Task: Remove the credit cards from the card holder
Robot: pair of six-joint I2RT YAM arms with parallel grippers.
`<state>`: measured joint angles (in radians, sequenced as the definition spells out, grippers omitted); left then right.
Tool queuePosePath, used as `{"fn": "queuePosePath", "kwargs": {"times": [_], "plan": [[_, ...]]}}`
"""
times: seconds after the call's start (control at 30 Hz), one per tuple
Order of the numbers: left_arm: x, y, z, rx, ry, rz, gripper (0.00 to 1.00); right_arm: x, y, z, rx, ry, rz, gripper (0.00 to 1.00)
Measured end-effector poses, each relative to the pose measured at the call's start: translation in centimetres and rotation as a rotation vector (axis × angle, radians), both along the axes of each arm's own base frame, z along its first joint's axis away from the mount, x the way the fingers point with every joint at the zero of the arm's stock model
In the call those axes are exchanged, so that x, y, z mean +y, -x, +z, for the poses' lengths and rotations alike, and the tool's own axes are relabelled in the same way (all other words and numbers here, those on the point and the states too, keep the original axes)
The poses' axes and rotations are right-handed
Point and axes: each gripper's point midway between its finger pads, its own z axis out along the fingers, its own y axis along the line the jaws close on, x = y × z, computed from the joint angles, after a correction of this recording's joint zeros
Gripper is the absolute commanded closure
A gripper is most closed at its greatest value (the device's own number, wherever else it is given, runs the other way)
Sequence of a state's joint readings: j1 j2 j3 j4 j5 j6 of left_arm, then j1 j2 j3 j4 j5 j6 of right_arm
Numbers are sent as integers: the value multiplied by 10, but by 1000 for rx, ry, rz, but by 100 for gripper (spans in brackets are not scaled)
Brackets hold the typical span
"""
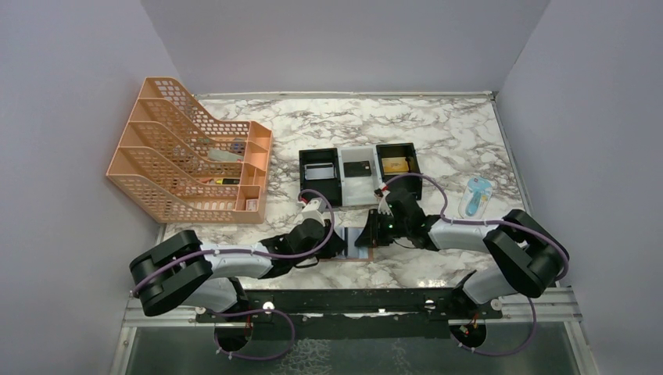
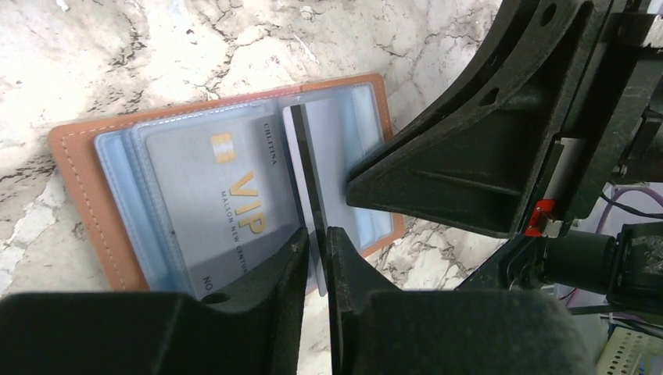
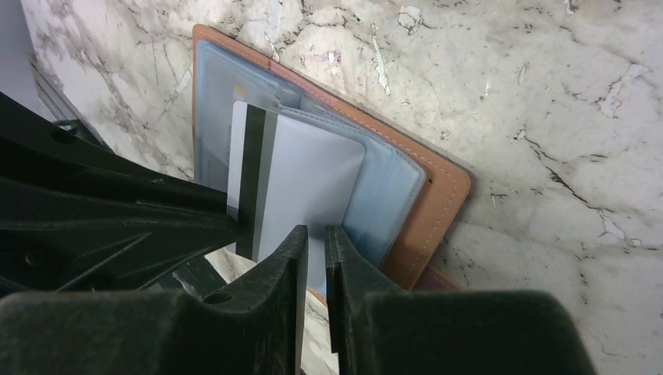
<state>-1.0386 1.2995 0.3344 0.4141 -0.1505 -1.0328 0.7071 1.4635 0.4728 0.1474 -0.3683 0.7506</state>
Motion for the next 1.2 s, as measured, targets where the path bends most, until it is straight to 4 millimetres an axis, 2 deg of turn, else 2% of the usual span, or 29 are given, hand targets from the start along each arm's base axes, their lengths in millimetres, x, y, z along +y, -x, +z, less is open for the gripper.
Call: {"fn": "queuePosePath", "kwargs": {"times": [0.4, 0.5, 0.53, 0.7, 0.97, 1.2], "plan": [[-8, -3, -3, 13, -3, 1, 82, 2, 0, 0, -1, -36, -25, 84], [-9, -4, -3, 15, 2, 4, 85, 2, 0, 0, -3, -39, -27, 84], [-9, -4, -2, 16, 5, 5, 92, 2, 0, -1, -4, -43, -28, 84], [-10, -5, 0, 15, 18, 10, 100, 1, 0, -1, -3, -41, -33, 84], [-4, -2, 9, -5, 48, 15, 100, 0, -3, 0, -14, -31, -45, 84], [3, -2, 17, -29, 48, 24, 100, -4, -1, 4, -44, -32, -49, 72]]}}
